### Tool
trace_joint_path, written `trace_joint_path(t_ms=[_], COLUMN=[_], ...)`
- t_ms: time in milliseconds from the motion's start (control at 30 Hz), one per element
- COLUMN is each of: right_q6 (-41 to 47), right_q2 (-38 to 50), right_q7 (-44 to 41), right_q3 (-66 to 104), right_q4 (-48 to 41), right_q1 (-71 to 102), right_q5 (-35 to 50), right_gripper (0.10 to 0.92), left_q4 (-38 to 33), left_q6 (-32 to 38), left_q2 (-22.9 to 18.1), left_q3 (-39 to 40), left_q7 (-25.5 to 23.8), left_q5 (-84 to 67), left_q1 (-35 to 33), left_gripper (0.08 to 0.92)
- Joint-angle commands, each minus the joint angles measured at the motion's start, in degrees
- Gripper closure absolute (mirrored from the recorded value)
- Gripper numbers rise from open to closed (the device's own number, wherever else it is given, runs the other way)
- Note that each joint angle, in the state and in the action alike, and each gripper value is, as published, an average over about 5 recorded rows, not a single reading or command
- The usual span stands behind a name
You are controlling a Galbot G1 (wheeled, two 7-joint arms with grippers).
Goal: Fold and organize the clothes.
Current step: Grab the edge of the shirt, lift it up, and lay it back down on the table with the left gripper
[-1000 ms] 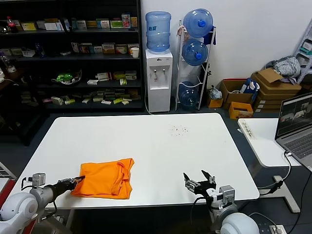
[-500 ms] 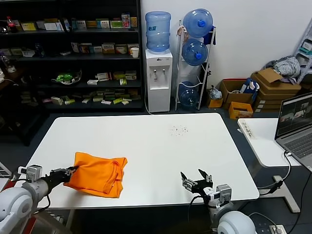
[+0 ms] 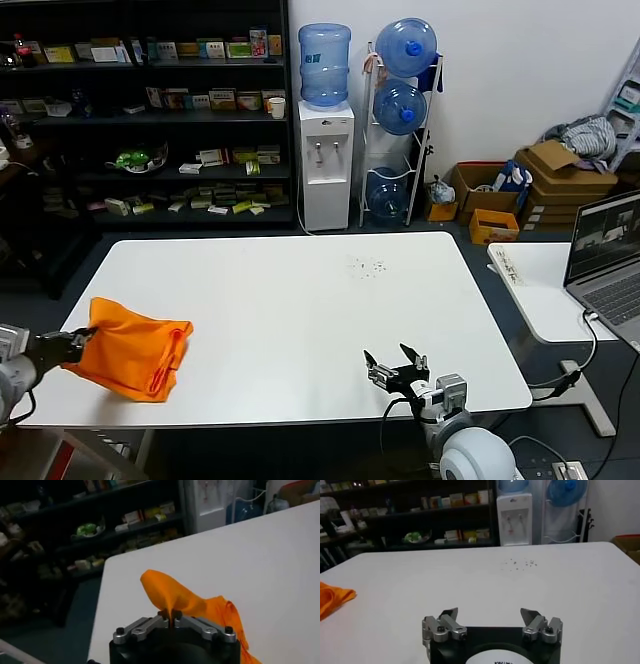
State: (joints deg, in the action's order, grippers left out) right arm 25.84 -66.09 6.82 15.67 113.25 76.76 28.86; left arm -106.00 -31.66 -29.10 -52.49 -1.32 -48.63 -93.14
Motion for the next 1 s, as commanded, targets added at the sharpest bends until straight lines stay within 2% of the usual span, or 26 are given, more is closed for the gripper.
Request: trace_joint_path(t_ms=[33,133,233,367,433,600,700,833,933,1000], right_q6=[-0.27,-0.22,-0.15,0.06,0.38,1.69,2.54,3.35,3.68,3.73], right_q2=[0.20,0.14,-0.16,-0.86,-1.36,-2.88,-3.67,-4.47,-4.81,-4.90], right_q7=[0.00,0.08,0.19,0.43,0.71,1.74,2.32,2.90,3.14,3.20], right_q3=[-0.07,0.23,0.50,0.90,1.26,2.30,2.47,2.58,2.55,2.48], right_q4=[-0.30,-0.10,0.07,0.21,0.21,-0.08,-0.16,-0.27,-0.34,-0.54], right_q1=[-0.42,-0.26,0.07,0.59,0.80,1.10,1.17,1.12,1.10,0.99], right_q5=[-0.02,-0.08,-0.37,-1.08,-1.36,-1.69,-1.79,-1.88,-1.85,-1.84], right_gripper=[0.203,0.203,0.203,0.203,0.203,0.203,0.203,0.203,0.203,0.203], left_q4=[5.08,4.15,0.86,-6.52,-9.61,-12.41,-11.03,-7.56,-5.07,-4.06], left_q6=[-0.91,-1.17,-1.98,-3.23,-2.75,0.23,2.44,3.99,4.23,4.23], left_q2=[6.90,7.40,6.79,4.46,2.23,-8.84,-16.23,-24.92,-28.25,-29.08], left_q3=[-7.97,-7.12,-3.71,5.27,13.03,38.07,47.86,56.29,59.55,61.37], left_q7=[-0.78,-0.56,1.89,10.09,15.40,27.97,33.17,36.20,36.31,36.25], left_q5=[1.20,0.26,-4.31,-16.84,-22.39,-32.55,-37.07,-37.33,-36.88,-36.89], left_q1=[-5.15,-5.25,-3.97,-0.22,4.86,26.07,36.31,45.69,49.96,51.75], left_gripper=[0.880,0.880,0.880,0.880,0.880,0.880,0.880,0.880,0.880,0.880])
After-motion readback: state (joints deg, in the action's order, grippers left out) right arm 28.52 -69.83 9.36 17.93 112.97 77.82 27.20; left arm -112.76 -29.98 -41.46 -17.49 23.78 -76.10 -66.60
